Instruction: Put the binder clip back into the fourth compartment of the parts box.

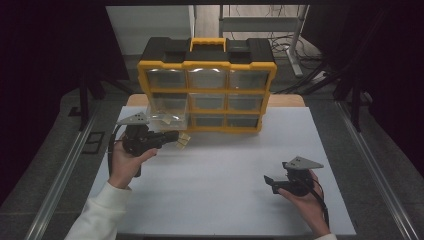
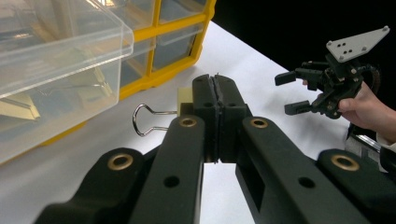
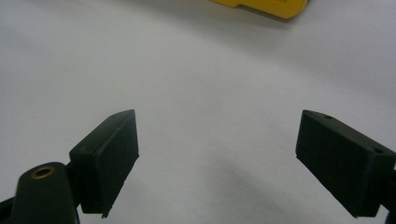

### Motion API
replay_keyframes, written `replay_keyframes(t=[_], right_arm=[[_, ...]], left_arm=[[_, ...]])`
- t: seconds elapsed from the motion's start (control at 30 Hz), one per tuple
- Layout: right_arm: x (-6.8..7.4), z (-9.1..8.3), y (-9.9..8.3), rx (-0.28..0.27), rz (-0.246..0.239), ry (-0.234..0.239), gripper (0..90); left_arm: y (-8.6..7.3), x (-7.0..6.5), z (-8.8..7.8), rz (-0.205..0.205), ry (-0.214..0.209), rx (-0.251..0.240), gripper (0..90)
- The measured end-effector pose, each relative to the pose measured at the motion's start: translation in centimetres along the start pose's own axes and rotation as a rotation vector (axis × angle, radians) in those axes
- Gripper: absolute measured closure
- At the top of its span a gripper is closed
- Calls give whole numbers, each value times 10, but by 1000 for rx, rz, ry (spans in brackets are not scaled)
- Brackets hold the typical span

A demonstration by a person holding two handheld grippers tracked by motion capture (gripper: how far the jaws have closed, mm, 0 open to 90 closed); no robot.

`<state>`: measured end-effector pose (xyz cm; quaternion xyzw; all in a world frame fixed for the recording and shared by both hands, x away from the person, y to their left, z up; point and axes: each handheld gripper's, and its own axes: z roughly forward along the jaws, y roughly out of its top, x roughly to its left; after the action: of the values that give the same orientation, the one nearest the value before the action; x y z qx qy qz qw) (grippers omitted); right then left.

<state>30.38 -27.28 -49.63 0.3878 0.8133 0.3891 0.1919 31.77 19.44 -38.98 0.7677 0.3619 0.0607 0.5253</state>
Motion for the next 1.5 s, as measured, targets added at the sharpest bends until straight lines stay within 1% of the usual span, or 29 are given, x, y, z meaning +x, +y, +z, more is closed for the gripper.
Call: replay_keyframes(t=[0.43,0.57,0.67,0.93,1.2,1.33,1.5], right_arm=[[0,1,0,2,0,1,138],[0,0,0,-1,1,-1,138],[0,1,0,-1,1,0,138],[0,1,0,-2,1,0,138],[0,1,0,-2,0,0,138],[0,1,0,-2,1,0,138],[0,1,0,-2,2,1,138]], left_arm=[[12,0,-6,13,9,-22,893],[17,0,-9,18,18,-35,893],[21,0,-10,20,18,-41,893],[33,1,-13,33,36,-52,893],[45,6,-16,37,67,-60,893],[49,8,-17,43,78,-63,893],[52,11,-19,38,86,-69,893]])
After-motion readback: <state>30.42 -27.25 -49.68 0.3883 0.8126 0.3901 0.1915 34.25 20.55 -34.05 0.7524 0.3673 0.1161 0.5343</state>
